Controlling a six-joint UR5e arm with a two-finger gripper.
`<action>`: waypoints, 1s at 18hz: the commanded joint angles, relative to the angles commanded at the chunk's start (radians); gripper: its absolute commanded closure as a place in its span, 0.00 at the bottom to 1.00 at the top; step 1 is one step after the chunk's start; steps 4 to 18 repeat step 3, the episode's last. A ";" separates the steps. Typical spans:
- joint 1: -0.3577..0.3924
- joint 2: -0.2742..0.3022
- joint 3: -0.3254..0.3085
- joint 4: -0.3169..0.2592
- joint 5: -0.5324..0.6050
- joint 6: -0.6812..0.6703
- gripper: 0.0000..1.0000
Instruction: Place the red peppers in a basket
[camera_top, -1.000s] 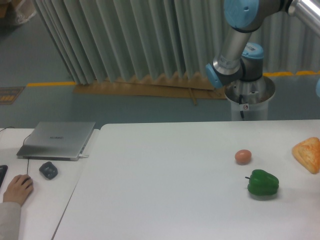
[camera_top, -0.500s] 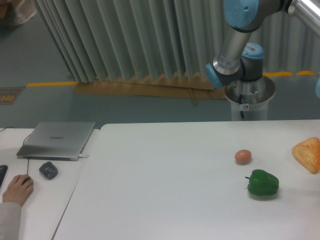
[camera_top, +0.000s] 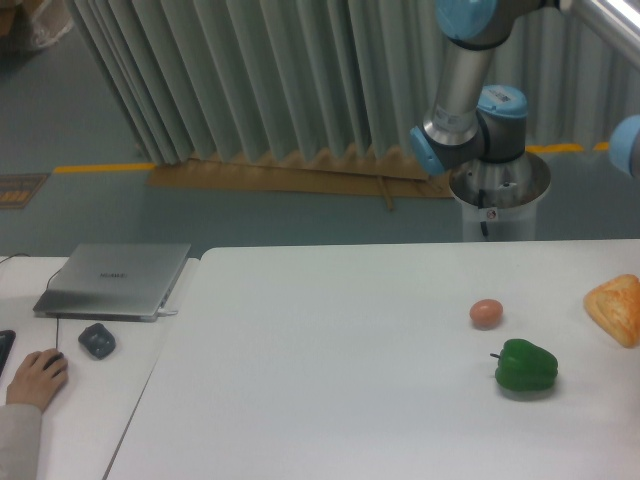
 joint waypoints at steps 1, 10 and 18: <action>-0.029 0.012 -0.014 -0.003 -0.018 -0.002 0.00; -0.054 0.038 -0.041 -0.005 -0.034 -0.011 0.00; -0.054 0.038 -0.041 -0.005 -0.034 -0.011 0.00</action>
